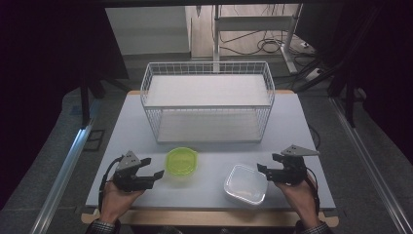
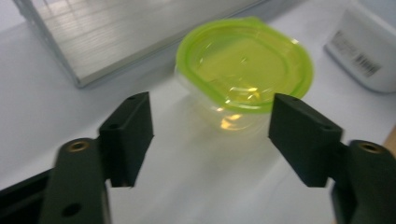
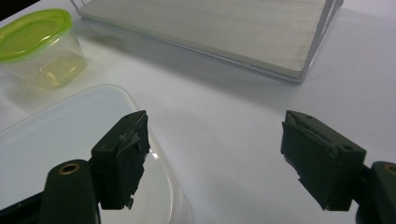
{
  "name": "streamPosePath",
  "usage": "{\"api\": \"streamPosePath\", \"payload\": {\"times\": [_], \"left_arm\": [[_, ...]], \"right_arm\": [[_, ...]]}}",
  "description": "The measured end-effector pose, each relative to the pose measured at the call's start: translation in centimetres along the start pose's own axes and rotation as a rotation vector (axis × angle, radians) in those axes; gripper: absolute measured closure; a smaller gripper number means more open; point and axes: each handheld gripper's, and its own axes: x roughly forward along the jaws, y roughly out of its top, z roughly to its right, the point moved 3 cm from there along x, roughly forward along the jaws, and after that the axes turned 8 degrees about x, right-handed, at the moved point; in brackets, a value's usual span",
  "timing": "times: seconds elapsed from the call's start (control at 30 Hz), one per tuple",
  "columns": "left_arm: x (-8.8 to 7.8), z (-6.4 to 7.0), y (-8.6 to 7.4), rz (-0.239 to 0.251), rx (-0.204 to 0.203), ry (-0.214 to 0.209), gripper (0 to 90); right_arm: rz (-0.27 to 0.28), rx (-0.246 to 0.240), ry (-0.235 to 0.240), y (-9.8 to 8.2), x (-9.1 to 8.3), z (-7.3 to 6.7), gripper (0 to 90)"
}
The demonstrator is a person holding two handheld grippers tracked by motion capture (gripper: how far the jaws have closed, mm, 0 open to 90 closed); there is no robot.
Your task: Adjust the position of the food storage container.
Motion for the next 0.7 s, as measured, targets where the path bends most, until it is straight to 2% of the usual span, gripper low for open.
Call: {"api": "streamPosePath", "payload": {"times": [0.03,0.07,0.13,0.17,0.27,0.33,0.4,0.43,0.47,0.6,0.7], "left_arm": [[-0.1,0.1,0.2,0.007,0.0,-0.009,31.6],[-0.3,0.2,0.6,0.018,0.005,-0.032,40.2],[-0.4,0.3,0.9,0.027,0.006,-0.039,48.3],[-0.4,0.4,1.1,0.033,0.006,-0.048,48.3],[-0.2,1.0,2.0,0.063,-0.006,-0.079,57.3],[0.2,1.5,2.4,0.057,0.004,-0.092,66.7],[0.7,2.1,2.9,0.047,0.02,-0.105,68.8],[0.9,2.4,3.1,0.044,0.03,-0.117,74.8],[1.2,2.8,3.4,0.041,0.04,-0.13,74.8],[2.6,4.1,4.6,0.022,0.09,-0.166,87.4],[3.1,4.4,5.0,0.026,0.086,-0.178,89.7]], "right_arm": [[0.0,0.0,0.0,0.0,0.0,0.0,23.6],[0.0,-0.005,-0.004,0.0,0.1,0.0,23.8],[0.0,-0.012,-0.013,0.0,0.1,0.0,24.2],[0.0,-0.012,-0.013,0.0,0.1,0.0,24.2],[0.011,-0.009,-0.023,0.0,0.0,0.1,24.6],[0.018,-0.004,-0.025,0.1,0.0,0.2,24.6],[0.017,-0.004,-0.025,0.1,0.1,0.2,24.6],[0.015,-0.006,-0.026,0.0,0.1,0.2,25.6],[0.015,-0.006,-0.026,0.0,0.1,0.2,25.6],[0.031,-0.015,-0.032,0.1,-0.1,0.2,27.1],[0.038,-0.012,-0.03,0.1,-0.2,0.2,27.8]]}}
